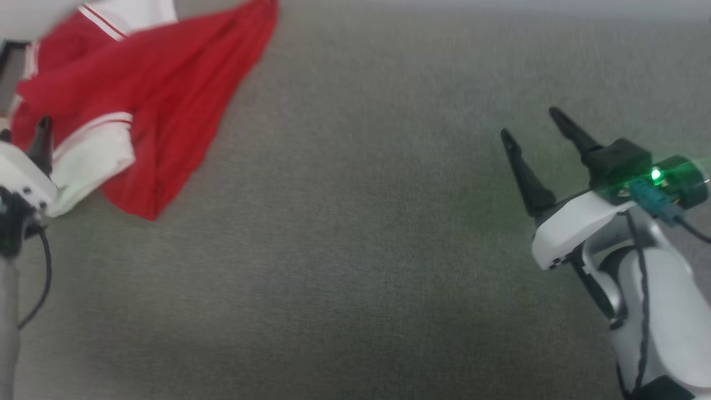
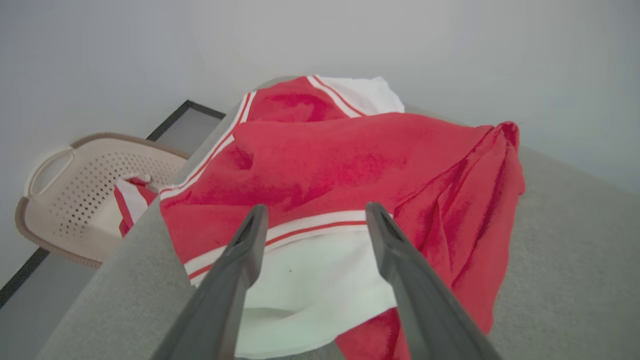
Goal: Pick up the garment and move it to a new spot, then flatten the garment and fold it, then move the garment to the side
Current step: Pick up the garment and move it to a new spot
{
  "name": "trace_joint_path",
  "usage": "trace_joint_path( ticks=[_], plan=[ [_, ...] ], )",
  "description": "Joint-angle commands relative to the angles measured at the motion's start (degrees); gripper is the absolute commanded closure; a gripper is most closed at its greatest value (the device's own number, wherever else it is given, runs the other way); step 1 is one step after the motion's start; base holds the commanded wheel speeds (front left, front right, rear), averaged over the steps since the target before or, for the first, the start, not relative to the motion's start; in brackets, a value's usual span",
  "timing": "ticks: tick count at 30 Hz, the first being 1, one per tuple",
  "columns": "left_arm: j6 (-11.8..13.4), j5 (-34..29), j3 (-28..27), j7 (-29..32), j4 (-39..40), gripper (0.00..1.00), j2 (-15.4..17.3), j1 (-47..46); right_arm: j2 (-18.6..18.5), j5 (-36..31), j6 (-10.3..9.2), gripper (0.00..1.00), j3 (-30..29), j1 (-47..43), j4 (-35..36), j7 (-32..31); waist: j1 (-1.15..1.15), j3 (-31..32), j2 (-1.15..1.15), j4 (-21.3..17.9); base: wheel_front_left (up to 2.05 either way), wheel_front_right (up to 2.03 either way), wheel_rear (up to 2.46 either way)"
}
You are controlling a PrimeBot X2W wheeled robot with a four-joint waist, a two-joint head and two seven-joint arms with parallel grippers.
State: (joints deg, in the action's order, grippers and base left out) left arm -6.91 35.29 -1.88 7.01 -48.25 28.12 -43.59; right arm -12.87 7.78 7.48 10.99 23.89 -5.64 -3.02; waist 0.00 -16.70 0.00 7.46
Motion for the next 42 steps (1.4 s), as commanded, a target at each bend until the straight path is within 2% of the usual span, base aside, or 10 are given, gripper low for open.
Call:
trace_joint_path(
  ticks=[1,3,12,17,24,25,26,29,36,42],
  plan=[
    [-0.16,0.41,0.14,1.0,-2.86,0.0,-0.03,-3.2,-0.47,-0.42,0.03,0.0,-0.47,0.82,1.49,-0.78,0.0,-4.28,0.0,-1.57,0.0,0.0,0.0],
    [-0.14,0.79,0.64,3.8,-8.41,0.0,0.04,-8.09,-1.36,-0.99,0.03,0.0,-1.15,1.0,4.25,-2.4,0.0,-6.95,0.0,-1.82,0.0,0.0,0.0],
    [-0.45,-0.21,4.39,10.69,-19.79,0.0,-0.98,-18.08,-3.5,-1.95,0.03,0.0,-3.37,0.78,12.06,-6.8,0.0,-14.07,0.0,-2.02,0.0,0.0,0.0],
    [-0.5,0.09,5.54,13.77,-23.65,0.0,-3.78,-19.26,-4.06,-2.4,0.03,0.0,-4.68,-0.27,15.56,-8.7,0.0,-16.17,0.0,-1.18,0.0,0.0,0.0],
    [-0.35,-0.16,7.5,17.23,-26.19,0.0,-5.47,-17.8,-4.12,-2.5,0.03,0.0,-4.86,0.3,17.51,-10.35,0.0,-16.41,0.0,-0.87,0.0,0.0,0.0],
    [-0.45,-0.37,7.94,16.92,-26.06,0.2,-5.34,-17.87,-4.15,-2.42,0.03,0.0,-5.02,0.39,17.42,-10.35,0.0,-16.24,0.0,-0.85,0.0,0.0,0.0],
    [-0.54,0.41,7.49,15.87,-25.79,1.0,-5.03,-18.3,-4.13,-2.29,0.03,0.0,-5.2,0.49,17.31,-10.26,0.0,-16.07,0.0,-0.83,0.0,0.0,0.0],
    [-0.57,0.46,7.67,14.91,-25.49,1.0,-3.83,-19.06,-3.88,-2.23,0.03,0.0,-5.4,0.51,16.96,-9.93,0.0,-15.51,0.0,-0.86,0.0,0.0,0.0],
    [-0.51,-0.41,8.92,7.56,-21.86,1.0,1.32,-23.67,-2.14,-1.68,0.03,0.0,-6.26,-0.25,14.64,-7.82,0.0,-12.44,0.0,-0.98,0.0,0.0,0.0],
    [-0.53,-1.69,11.38,1.91,-18.82,1.0,4.28,-25.06,-0.11,-1.24,0.03,0.0,-6.51,-1.78,11.5,-5.1,0.0,-8.12,0.0,-1.17,0.0,0.0,0.0]
  ],
)
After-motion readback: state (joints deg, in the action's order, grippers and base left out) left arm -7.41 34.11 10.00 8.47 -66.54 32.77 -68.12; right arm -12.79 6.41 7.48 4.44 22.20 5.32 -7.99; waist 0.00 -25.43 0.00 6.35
